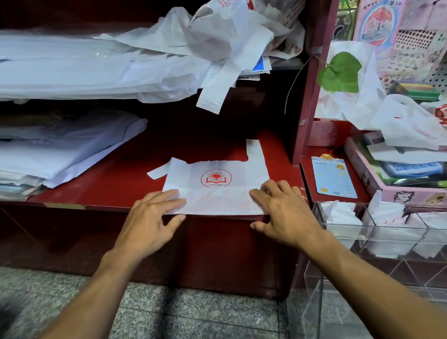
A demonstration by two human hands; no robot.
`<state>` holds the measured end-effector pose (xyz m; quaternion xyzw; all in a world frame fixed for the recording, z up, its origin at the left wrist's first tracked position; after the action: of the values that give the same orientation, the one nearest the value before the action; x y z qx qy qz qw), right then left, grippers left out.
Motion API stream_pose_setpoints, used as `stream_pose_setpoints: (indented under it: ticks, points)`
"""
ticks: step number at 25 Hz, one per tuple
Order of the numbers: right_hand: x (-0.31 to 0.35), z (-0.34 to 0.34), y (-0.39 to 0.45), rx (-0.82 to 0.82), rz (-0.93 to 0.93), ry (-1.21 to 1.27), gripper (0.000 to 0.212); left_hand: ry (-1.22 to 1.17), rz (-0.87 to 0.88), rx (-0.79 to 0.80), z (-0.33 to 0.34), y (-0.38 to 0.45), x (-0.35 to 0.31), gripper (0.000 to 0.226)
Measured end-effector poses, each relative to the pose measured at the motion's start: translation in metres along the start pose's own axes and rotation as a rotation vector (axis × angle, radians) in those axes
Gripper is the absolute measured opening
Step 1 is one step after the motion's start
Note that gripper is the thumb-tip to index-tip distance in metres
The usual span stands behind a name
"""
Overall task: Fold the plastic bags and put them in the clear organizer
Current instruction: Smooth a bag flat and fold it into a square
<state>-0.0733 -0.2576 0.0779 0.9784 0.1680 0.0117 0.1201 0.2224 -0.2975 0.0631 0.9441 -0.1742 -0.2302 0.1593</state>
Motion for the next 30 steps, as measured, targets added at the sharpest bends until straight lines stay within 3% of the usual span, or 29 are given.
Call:
stream_pose_setpoints:
  ticks: [2, 5, 10, 12, 14, 18, 24, 27, 30]
  points:
    - [-0.002, 0.001, -0.001, -0.01, 0.01, 0.07, 0.062, 0.03, -0.032, 0.065, 0.0, -0.001, 0.005, 0.058]
    - [-0.008, 0.001, -0.002, 0.0, -0.016, 0.237, 0.053, -0.012, -0.065, 0.028, -0.001, 0.002, 0.013, 0.062]
    - [-0.021, -0.005, -0.004, -0.068, 0.013, 0.517, 0.041, -0.373, -0.196, -0.04, -0.007, -0.001, 0.012, 0.041]
    - [-0.025, -0.007, -0.003, -0.1, 0.056, 0.658, 0.022, -0.525, -0.256, -0.035, -0.013, 0.001, 0.008, 0.027]
    - [-0.028, -0.009, -0.003, -0.123, 0.115, 0.75, 0.012, -0.521, -0.285, -0.041, -0.014, 0.002, 0.005, 0.021]
    - [-0.026, -0.012, -0.004, -0.192, 0.235, 0.837, 0.023, -0.498, -0.337, -0.068, -0.012, 0.001, 0.006, 0.028]
    - [-0.028, -0.01, 0.005, -0.217, 0.476, 0.815, 0.005, -0.564, -0.414, -0.114, -0.015, 0.007, -0.007, 0.027]
    - [-0.026, -0.005, 0.01, -0.23, 0.547, 0.832, 0.021, -0.545, -0.456, -0.123, -0.016, 0.008, -0.013, 0.03]
    - [-0.026, -0.004, 0.013, -0.253, 0.587, 0.863, 0.025, -0.6, -0.475, -0.074, -0.018, 0.008, -0.012, 0.02]
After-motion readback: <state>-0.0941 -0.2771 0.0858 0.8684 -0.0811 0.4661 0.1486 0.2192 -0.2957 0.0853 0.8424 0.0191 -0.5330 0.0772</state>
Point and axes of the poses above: each hand's wrist, its own y-axis towards the middle knuckle, its own z-axis out of the palm, x = y × z, the point moved 1 cm from there along y, towards the middle knuckle, and after that the axes turned 5 degrees about -z, right-handed, at the moved point
